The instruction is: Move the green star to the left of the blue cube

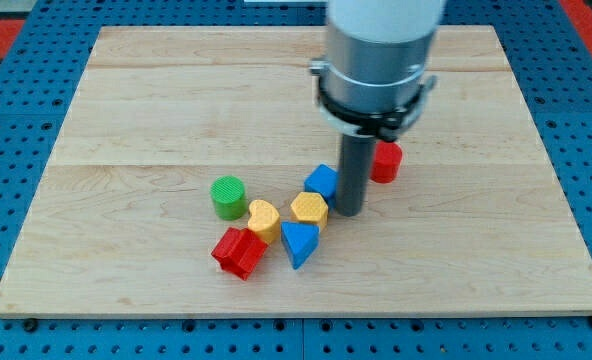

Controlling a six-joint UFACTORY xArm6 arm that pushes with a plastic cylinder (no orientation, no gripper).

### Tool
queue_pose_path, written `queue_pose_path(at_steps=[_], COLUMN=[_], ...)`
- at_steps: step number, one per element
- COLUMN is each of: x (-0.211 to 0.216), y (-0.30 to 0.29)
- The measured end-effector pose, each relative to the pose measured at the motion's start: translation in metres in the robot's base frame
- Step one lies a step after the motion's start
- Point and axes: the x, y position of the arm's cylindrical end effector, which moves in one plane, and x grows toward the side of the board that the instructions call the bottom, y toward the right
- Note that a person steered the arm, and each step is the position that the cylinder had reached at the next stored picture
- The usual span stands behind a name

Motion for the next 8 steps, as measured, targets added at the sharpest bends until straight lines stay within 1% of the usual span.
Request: queue_pose_path(at_steps=[1, 2, 3, 4, 5, 6, 8], x=[-0.002, -0.015, -0.052, -0.077, -0.079, -0.103, -0.160], y=[0.013, 0.069, 0.110, 0.111, 0.064, 0.048, 0.055])
